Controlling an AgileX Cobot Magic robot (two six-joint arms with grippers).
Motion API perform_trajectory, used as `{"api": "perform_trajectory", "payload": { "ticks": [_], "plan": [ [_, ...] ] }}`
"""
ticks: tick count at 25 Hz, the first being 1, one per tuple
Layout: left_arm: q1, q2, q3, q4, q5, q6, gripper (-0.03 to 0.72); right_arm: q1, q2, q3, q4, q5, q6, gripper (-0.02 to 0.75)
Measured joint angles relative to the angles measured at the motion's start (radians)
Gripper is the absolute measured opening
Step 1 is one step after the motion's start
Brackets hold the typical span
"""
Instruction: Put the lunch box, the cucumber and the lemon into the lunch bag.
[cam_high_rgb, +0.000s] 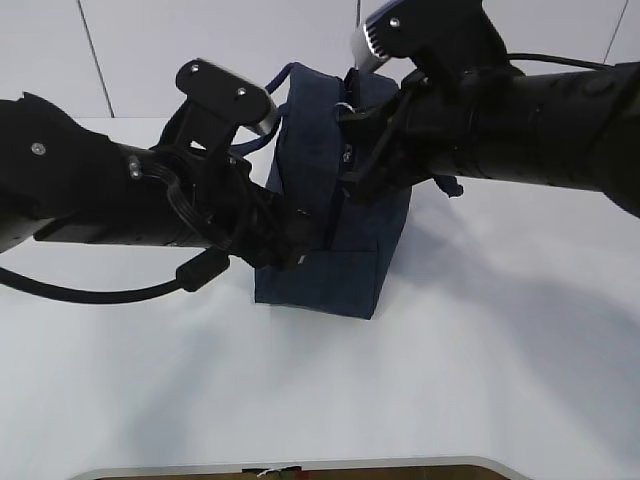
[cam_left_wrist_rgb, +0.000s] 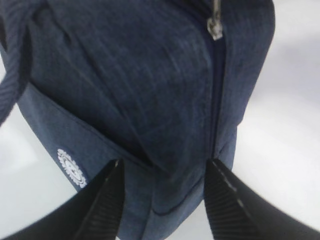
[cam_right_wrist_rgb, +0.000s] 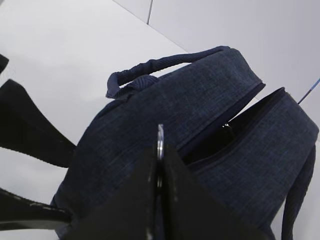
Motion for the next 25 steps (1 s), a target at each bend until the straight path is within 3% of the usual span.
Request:
{"api": "perform_trajectory", "payload": {
  "ticks": [25],
  "plan": [
    [0.0,0.0,0.0,0.0,-0.01,0.0,0.369,0.0,0.0,0.0,0.002,-0.025,0.0,0.005]
  ]
}}
